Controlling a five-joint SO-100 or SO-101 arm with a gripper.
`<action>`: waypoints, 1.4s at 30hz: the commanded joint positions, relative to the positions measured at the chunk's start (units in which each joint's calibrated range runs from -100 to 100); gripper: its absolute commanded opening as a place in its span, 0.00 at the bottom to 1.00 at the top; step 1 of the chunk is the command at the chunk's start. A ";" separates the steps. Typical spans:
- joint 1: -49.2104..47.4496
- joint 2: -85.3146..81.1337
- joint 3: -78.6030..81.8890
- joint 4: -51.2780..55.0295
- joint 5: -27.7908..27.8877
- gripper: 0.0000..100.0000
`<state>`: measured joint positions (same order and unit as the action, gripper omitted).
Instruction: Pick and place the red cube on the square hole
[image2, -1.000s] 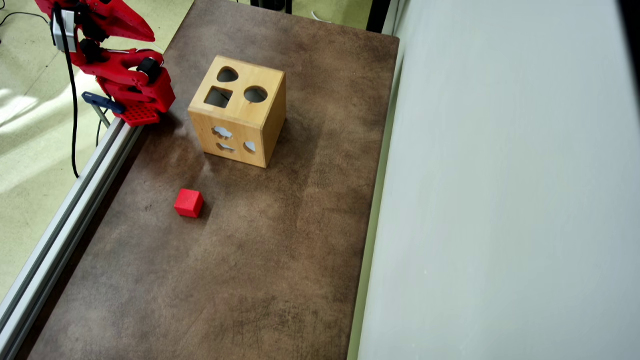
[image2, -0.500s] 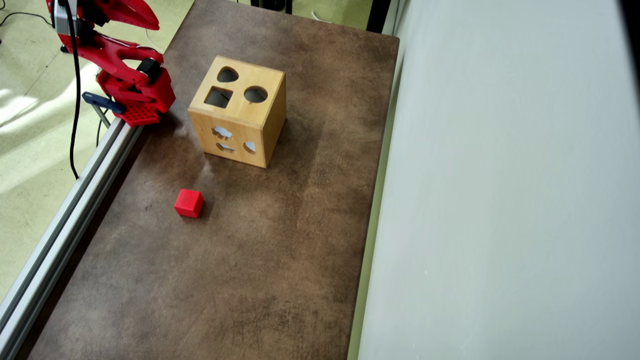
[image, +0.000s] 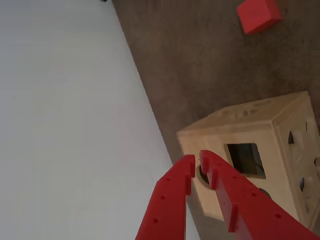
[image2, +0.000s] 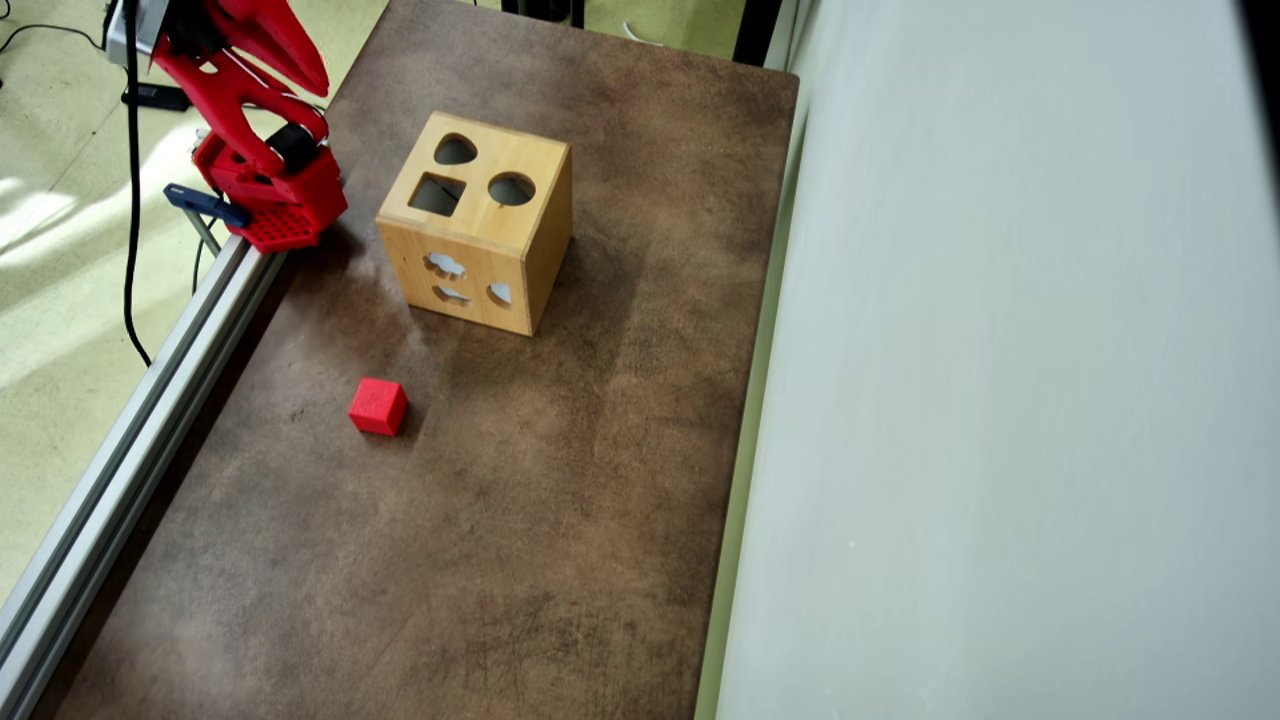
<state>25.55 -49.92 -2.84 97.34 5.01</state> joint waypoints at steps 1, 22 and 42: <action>5.88 4.78 -1.54 0.65 2.34 0.03; 15.09 28.98 -1.63 0.49 14.26 0.03; 14.27 41.38 -0.47 -11.65 16.26 0.03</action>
<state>40.35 -11.27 -2.66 86.84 20.88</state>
